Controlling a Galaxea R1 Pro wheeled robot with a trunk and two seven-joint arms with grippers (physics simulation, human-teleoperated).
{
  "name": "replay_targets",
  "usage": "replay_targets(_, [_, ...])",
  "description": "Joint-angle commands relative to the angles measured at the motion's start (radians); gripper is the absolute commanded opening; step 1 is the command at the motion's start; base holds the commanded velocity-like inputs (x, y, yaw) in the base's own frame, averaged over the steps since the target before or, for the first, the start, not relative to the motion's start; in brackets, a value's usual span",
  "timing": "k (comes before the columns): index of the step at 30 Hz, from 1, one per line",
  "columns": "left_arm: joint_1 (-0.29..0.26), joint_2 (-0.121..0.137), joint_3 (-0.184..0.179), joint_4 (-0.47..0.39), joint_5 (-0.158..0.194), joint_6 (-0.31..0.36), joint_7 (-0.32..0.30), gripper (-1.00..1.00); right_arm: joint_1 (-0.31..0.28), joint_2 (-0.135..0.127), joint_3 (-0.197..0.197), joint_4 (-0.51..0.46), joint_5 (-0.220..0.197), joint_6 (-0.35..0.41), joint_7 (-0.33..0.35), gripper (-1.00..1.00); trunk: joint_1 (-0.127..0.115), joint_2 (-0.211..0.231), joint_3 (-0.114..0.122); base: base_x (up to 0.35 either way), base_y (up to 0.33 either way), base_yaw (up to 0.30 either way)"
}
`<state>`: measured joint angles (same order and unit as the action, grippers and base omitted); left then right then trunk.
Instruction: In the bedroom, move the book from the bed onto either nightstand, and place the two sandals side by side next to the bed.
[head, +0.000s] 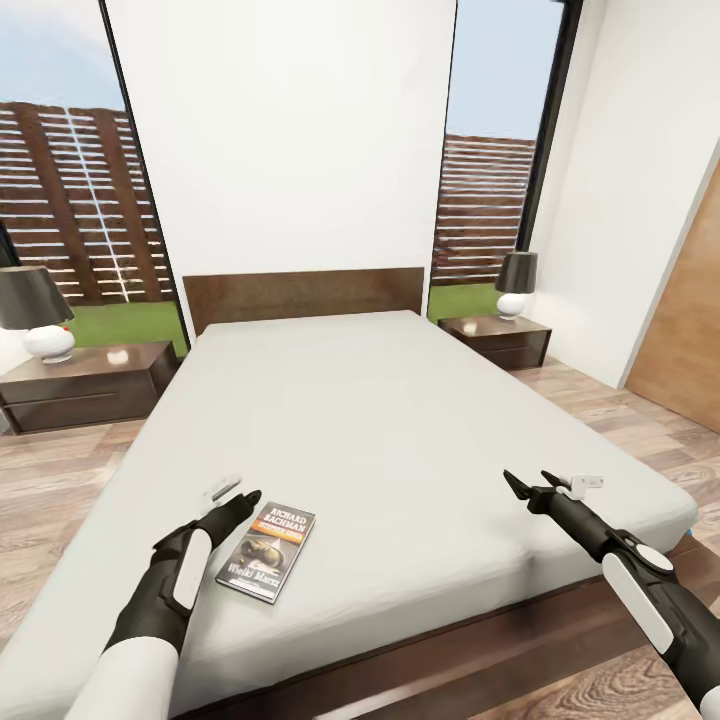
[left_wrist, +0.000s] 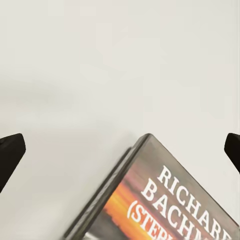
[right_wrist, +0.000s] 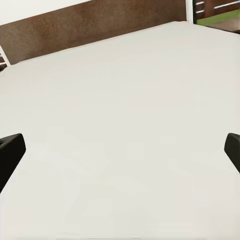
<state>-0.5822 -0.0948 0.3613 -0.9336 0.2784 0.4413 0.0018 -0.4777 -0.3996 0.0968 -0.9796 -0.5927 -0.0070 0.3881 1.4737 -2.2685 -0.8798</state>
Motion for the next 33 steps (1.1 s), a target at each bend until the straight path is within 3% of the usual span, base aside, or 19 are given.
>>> replay_targets(1, [-0.001,-0.001,0.003,-0.001,0.008,0.007,0.0,1.0,-0.001,-0.001,0.003,0.001,-0.01,-0.001,0.002,1.0,0.0,0.0,-0.001,0.0,0.0,0.0])
replay_targets(9, [-0.001,-0.003,0.001,-0.001,0.008,0.007,0.0,1.0,-0.001,-0.001,0.003,0.001,-0.01,-0.001,0.001,1.0,0.0,0.0,-0.001,0.0,0.0,0.0])
replay_targets(13, [-0.001,-0.003,0.001,-0.001,0.008,0.007,0.0,1.0,-0.001,-0.001,0.003,0.001,-0.01,-0.001,0.001,1.0,0.015,-0.028,-0.014,0.0,0.0,0.0])
replay_targets(22, [-0.001,-0.003,0.001,-0.001,0.008,0.007,0.0,1.0,-0.001,-0.001,0.003,0.001,-0.01,-0.001,0.001,1.0,0.015,-0.028,-0.014,0.0,0.0,0.0])
replay_targets(27, [-0.001,-0.003,0.001,-0.001,0.008,0.007,0.0,1.0,-0.001,-0.001,0.004,0.001,-0.01,-0.001,0.001,1.0,0.034,-0.063,-0.029,0.0,0.0,0.0])
replay_targets(33, [-0.001,-0.003,-0.003,-0.001,0.008,0.007,0.0,1.0,-0.001,-0.001,0.003,0.001,-0.01,-0.001,0.0,1.0,0.034,-0.063,-0.029,0.0,0.0,0.0])
